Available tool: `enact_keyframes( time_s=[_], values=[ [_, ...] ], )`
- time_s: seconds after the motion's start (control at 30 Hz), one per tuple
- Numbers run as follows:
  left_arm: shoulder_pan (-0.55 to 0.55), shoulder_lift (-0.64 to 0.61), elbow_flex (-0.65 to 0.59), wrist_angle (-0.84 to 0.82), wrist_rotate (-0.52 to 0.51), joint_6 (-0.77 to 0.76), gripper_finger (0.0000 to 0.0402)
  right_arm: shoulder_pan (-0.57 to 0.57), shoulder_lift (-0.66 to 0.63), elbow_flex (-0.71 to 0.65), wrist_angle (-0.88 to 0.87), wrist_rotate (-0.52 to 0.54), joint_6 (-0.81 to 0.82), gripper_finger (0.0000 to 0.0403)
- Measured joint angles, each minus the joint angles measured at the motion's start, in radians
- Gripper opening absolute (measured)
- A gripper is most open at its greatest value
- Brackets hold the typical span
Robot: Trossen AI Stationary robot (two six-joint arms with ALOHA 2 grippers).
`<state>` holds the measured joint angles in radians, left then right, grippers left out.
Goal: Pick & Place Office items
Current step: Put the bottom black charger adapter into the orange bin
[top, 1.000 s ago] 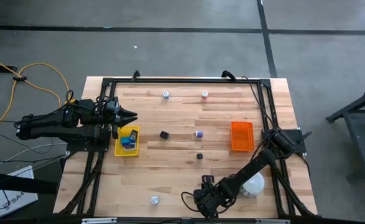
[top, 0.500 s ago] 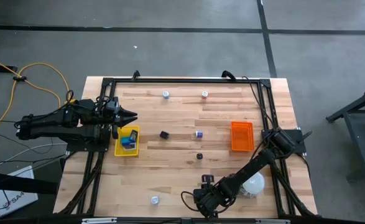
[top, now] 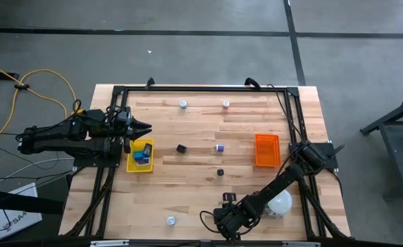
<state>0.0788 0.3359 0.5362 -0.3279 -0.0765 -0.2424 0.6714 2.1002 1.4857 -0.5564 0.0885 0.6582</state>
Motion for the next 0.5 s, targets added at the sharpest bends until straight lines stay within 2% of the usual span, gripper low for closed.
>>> enact_keyframes(
  time_s=[0.17,0.5],
  values=[
    [0.000,0.000,0.000,0.000,0.000,0.000,0.0078,-0.026,-0.028,0.000,-0.038,-0.001,0.011,0.0142],
    [0.000,0.000,0.000,0.000,0.000,0.000,0.0078,-0.120,-0.201,0.001,-0.200,0.021,-0.054,0.0145]
  ],
)
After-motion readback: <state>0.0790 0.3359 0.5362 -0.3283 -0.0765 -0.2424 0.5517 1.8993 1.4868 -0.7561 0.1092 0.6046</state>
